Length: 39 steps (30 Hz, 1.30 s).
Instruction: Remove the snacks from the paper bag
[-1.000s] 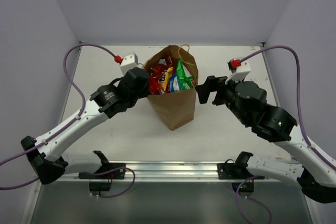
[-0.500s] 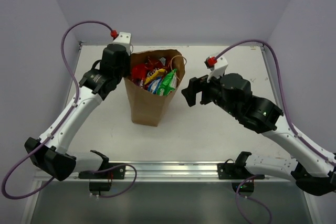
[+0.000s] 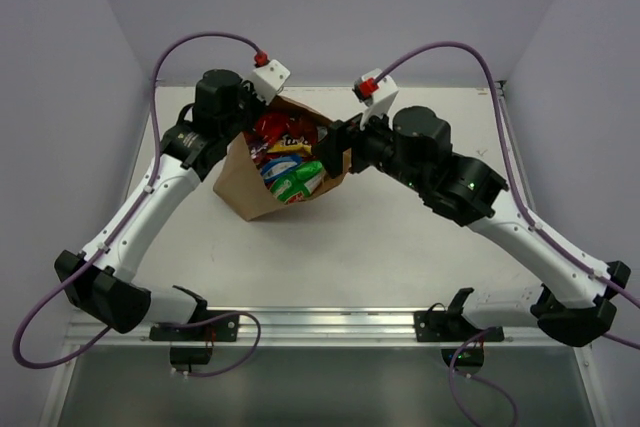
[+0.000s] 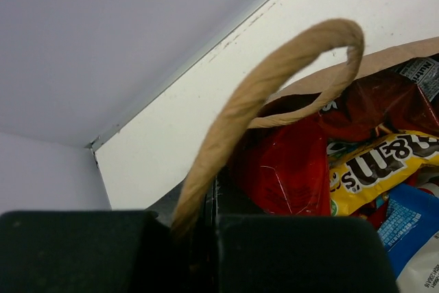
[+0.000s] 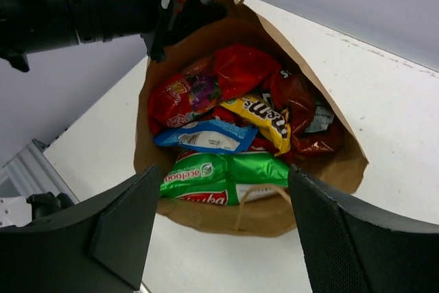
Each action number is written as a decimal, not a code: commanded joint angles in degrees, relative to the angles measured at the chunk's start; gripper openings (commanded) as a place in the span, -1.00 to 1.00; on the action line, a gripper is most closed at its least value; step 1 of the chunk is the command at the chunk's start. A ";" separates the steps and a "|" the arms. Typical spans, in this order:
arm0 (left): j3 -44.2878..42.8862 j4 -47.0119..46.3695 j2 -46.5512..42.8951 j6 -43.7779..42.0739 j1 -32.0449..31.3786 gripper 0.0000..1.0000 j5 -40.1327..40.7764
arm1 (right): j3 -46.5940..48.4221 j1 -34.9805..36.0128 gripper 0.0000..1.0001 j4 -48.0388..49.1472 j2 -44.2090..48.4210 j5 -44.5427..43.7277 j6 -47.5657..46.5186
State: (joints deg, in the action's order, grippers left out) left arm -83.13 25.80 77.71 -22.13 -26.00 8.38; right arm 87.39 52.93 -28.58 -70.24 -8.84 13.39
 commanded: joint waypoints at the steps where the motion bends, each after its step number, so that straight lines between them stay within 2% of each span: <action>1: -5.73 -16.14 -4.05 -5.57 0.33 -1.00 -4.24 | 2.34 0.25 0.53 5.37 -5.41 1.55 0.05; 4: -1.87 -16.74 -6.33 -3.37 0.33 -1.00 -5.57 | 1.99 0.25 0.46 7.22 -9.55 2.60 1.99; 8: 2.78 -16.48 -9.06 1.11 0.33 -1.00 -7.15 | -1.51 0.33 0.35 8.27 -12.46 2.25 9.08; 16: 8.07 -16.31 -12.23 9.03 0.33 -1.00 -9.88 | -5.83 1.30 0.42 8.63 -16.07 -2.14 27.19; 20: 8.60 -15.26 -12.32 12.11 0.16 -1.00 -10.93 | -6.18 2.44 0.42 8.18 -18.18 -0.31 30.82; 24: 9.22 -13.85 -12.32 13.08 -0.10 -1.00 -9.18 | -6.10 3.32 0.41 7.66 -19.24 -0.65 29.68; 27: 9.13 -12.97 -12.93 13.17 -0.10 -1.00 -6.89 | -6.71 3.32 0.40 6.87 -18.97 -4.50 26.26; 30: 9.13 -12.45 -13.37 13.08 -0.10 -1.00 -7.06 | -7.15 3.32 0.38 6.25 -18.80 -8.90 20.38; 33: 9.13 -11.57 -13.55 13.16 -0.10 -1.00 -7.15 | -8.20 3.32 0.34 8.44 -17.22 -10.31 10.03; 39: 9.22 -9.72 -13.29 13.60 -0.10 -1.00 -6.80 | -10.40 3.32 0.26 14.24 -13.35 -8.21 -2.21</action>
State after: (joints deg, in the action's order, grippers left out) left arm -72.73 21.65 67.53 -9.98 -26.06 0.25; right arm 77.71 56.31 -19.59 -87.81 -14.66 20.73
